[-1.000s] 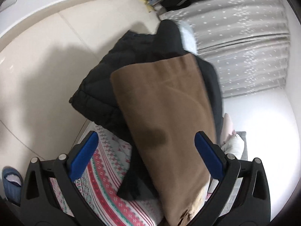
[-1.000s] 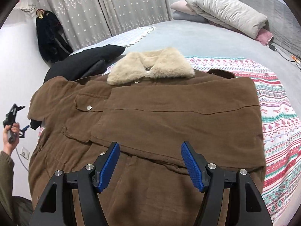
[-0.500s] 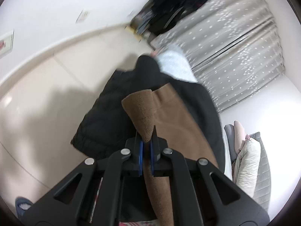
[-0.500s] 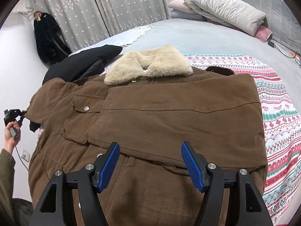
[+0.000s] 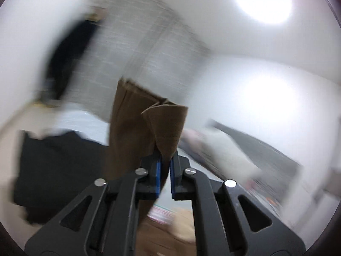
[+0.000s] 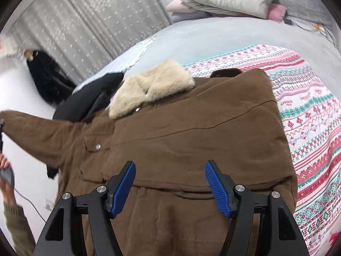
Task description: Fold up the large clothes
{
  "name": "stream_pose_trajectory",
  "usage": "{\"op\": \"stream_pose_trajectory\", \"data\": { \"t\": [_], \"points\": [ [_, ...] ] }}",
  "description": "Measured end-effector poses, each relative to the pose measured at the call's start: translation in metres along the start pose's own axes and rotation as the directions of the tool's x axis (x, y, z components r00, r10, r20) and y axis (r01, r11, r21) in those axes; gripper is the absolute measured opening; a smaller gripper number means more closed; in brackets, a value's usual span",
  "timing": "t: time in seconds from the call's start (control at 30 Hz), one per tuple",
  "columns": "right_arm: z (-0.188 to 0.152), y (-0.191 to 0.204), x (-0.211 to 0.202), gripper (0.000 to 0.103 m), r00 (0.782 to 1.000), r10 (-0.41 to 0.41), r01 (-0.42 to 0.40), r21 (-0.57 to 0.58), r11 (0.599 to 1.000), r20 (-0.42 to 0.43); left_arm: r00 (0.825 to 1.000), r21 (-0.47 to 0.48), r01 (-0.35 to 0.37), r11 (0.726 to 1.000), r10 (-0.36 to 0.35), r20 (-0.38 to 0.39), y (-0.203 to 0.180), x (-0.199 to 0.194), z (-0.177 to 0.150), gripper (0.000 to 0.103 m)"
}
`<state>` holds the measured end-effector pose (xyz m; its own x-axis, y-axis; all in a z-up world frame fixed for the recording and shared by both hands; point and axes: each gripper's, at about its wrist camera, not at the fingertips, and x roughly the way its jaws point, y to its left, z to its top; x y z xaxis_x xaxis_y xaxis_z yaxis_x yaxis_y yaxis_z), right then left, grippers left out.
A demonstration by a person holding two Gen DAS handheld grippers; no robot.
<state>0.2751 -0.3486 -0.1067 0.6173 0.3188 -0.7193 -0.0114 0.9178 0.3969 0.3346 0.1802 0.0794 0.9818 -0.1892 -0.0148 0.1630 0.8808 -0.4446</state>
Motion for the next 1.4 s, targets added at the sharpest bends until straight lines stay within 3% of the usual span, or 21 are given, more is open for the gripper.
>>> {"op": "stream_pose_trajectory", "data": {
  "t": [0.03,0.07,0.1,0.13,0.17,0.23,0.27,0.33,0.43,0.47,0.53,0.6,0.77,0.83,0.93,0.97,1.03,1.1,1.23,1.3,1.4],
  "points": [
    [0.003,-0.007,0.000,0.069,1.000,0.009,-0.009,0.032,0.999,0.006,0.995,0.030,0.074,0.997,-0.072,-0.065,-0.025,0.007,-0.016,0.017],
    [0.004,-0.011,0.000,0.069,1.000,0.011,-0.012,0.050,0.999,0.010,0.977,0.066,0.153,0.986,-0.141,-0.159,-0.053,0.017,-0.039,0.024],
    [0.007,-0.018,0.000,0.069,1.000,0.004,-0.005,0.079,0.997,0.015,0.945,0.098,0.221,0.970,-0.189,-0.268,-0.077,0.028,-0.065,0.043],
    [0.008,-0.023,0.000,0.069,1.000,-0.006,0.004,0.098,0.995,0.017,0.902,0.115,0.274,0.955,-0.213,-0.374,-0.097,0.037,-0.090,0.059],
    [0.009,-0.029,0.001,0.069,1.000,-0.017,0.015,0.119,0.993,0.020,0.840,0.128,0.337,0.933,-0.236,-0.489,-0.116,0.045,-0.122,0.060],
    [0.010,-0.039,0.001,0.069,0.999,-0.034,0.031,0.139,0.990,0.019,0.769,0.185,0.410,0.893,-0.229,-0.597,-0.136,0.050,-0.156,0.060],
    [0.009,-0.045,0.001,0.069,0.999,-0.040,0.038,0.154,0.987,0.015,0.761,0.234,0.422,0.876,-0.202,-0.617,-0.140,0.050,-0.166,0.060],
    [0.007,-0.053,0.000,0.069,1.000,-0.026,0.024,0.177,0.984,0.009,0.764,0.268,0.409,0.872,-0.167,-0.624,-0.134,0.051,-0.169,0.060],
    [0.006,-0.059,0.001,0.069,1.000,-0.014,0.015,0.173,0.985,-0.004,0.750,0.175,0.329,0.928,-0.144,-0.646,-0.104,0.062,-0.163,0.064],
    [0.005,-0.060,0.002,0.069,1.000,-0.014,0.015,0.168,0.986,-0.011,0.742,0.133,0.273,0.953,-0.120,-0.659,-0.083,0.069,-0.160,0.065],
    [0.004,-0.059,0.010,0.069,0.999,0.002,0.004,0.160,0.987,-0.037,0.734,0.144,0.162,0.976,-0.022,-0.679,-0.057,0.072,-0.170,0.065],
    [0.001,-0.049,0.021,0.069,0.997,0.043,-0.033,0.151,0.988,-0.065,0.702,0.171,0.060,0.983,0.080,-0.707,-0.033,0.077,-0.179,0.065],
    [-0.010,-0.002,0.042,0.068,0.979,0.161,-0.155,0.057,0.986,-0.121,0.642,0.116,-0.110,0.987,0.159,-0.750,0.032,0.079,-0.194,0.064],
    [-0.016,0.013,0.053,0.062,0.981,0.127,-0.126,0.013,0.992,-0.148,0.629,0.123,-0.122,0.985,0.173,-0.758,0.043,0.079,-0.197,0.063],
    [-0.024,0.028,0.072,0.027,0.972,0.127,-0.132,-0.016,0.991,-0.196,0.598,0.203,-0.129,0.971,0.240,-0.765,0.045,0.082,-0.207,0.063],
    [-0.026,0.033,0.078,0.019,0.975,0.090,-0.101,-0.044,0.994,-0.201,0.584,0.213,-0.128,0.969,0.247,-0.773,0.045,0.084,-0.210,0.063],
    [-0.029,0.038,0.083,0.014,0.980,0.032,-0.051,-0.093,0.994,-0.195,0.565,0.235,-0.136,0.962,0.270,-0.780,0.051,0.085,-0.215,0.063],
    [-0.030,0.045,0.079,0.011,0.983,-0.011,-0.012,-0.128,0.992,-0.181,0.563,0.237,-0.139,0.962,0.274,-0.780,0.054,0.086,-0.216,0.063],
    [-0.019,0.058,0.048,0.010,0.995,-0.063,0.042,-0.230,0.972,-0.083,0.537,0.240,-0.138,0.961,0.276,-0.797,0.058,0.090,-0.225,0.063],
    [-0.018,0.051,0.050,0.010,0.992,-0.091,0.069,-0.225,0.972,-0.092,0.523,0.250,-0.140,0.958,0.285,-0.803,0.058,0.090,-0.229,0.063],
    [-0.027,0.037,0.079,0.010,0.977,-0.127,0.084,-0.237,0.968,-0.174,0.528,0.272,-0.139,0.952,0.304,-0.793,0.057,0.087,-0.227,0.063]
  ]
}}
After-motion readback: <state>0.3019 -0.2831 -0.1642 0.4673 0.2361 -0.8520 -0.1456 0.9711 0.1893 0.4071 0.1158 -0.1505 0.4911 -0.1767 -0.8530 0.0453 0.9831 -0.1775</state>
